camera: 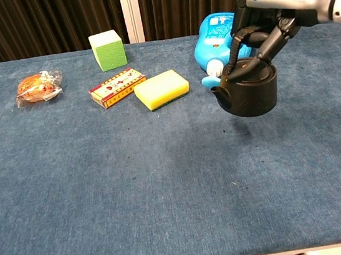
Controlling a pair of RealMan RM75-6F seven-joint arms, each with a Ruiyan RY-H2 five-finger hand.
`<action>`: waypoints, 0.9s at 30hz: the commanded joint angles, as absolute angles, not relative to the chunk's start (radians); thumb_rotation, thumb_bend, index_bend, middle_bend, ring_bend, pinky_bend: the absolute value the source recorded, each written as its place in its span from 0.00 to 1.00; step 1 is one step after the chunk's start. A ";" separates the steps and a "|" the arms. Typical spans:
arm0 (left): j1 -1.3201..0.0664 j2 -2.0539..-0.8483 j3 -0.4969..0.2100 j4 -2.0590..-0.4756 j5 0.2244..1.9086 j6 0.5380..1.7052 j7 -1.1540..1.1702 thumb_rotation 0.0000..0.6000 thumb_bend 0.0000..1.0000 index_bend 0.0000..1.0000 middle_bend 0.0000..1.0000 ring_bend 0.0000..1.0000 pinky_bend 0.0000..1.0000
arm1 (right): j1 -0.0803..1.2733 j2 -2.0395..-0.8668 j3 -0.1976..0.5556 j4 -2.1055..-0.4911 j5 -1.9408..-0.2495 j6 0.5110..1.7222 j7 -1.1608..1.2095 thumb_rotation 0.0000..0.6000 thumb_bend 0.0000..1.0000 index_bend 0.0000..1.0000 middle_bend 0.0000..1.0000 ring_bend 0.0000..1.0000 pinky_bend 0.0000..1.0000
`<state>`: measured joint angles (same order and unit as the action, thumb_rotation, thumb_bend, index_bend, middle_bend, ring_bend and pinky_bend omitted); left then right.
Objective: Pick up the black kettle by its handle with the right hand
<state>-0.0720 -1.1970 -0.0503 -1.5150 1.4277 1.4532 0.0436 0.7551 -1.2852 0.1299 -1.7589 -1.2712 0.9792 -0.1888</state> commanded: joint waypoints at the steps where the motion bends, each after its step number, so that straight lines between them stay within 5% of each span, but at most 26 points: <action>1: -0.072 -1.196 -0.050 -1.515 1.428 1.455 0.044 1.00 0.02 0.17 0.17 0.10 0.00 | 0.747 -1.280 0.130 -1.766 -1.279 0.991 -0.191 0.60 0.00 1.00 1.00 1.00 0.31; 5: -0.072 -1.196 -0.050 -1.516 1.430 1.456 0.044 1.00 0.02 0.17 0.17 0.10 0.00 | 0.732 -1.286 0.132 -1.773 -1.297 1.027 -0.210 0.61 0.04 1.00 1.00 1.00 0.36; 8: -0.072 -1.196 -0.050 -1.516 1.431 1.456 0.042 1.00 0.02 0.17 0.17 0.10 0.00 | 0.719 -1.299 0.133 -1.768 -1.332 1.062 -0.205 0.70 0.33 1.00 1.00 1.00 0.42; 11: -0.072 -1.197 -0.049 -1.514 1.433 1.457 0.041 1.00 0.02 0.17 0.17 0.10 0.00 | 0.711 -1.301 0.131 -1.769 -1.350 1.070 -0.193 0.70 0.46 1.00 1.00 1.00 0.43; 27: -0.073 -1.202 -0.048 -1.502 1.434 1.454 0.029 1.00 0.02 0.17 0.17 0.10 0.00 | 0.694 -1.309 0.128 -1.763 -1.374 1.079 -0.226 0.74 0.51 1.00 1.00 1.00 0.57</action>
<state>-0.0731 -1.2023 -0.0483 -1.5021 1.4336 1.4542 0.0285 0.6938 -1.3075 0.1291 -1.7654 -1.3727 1.0791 -0.2195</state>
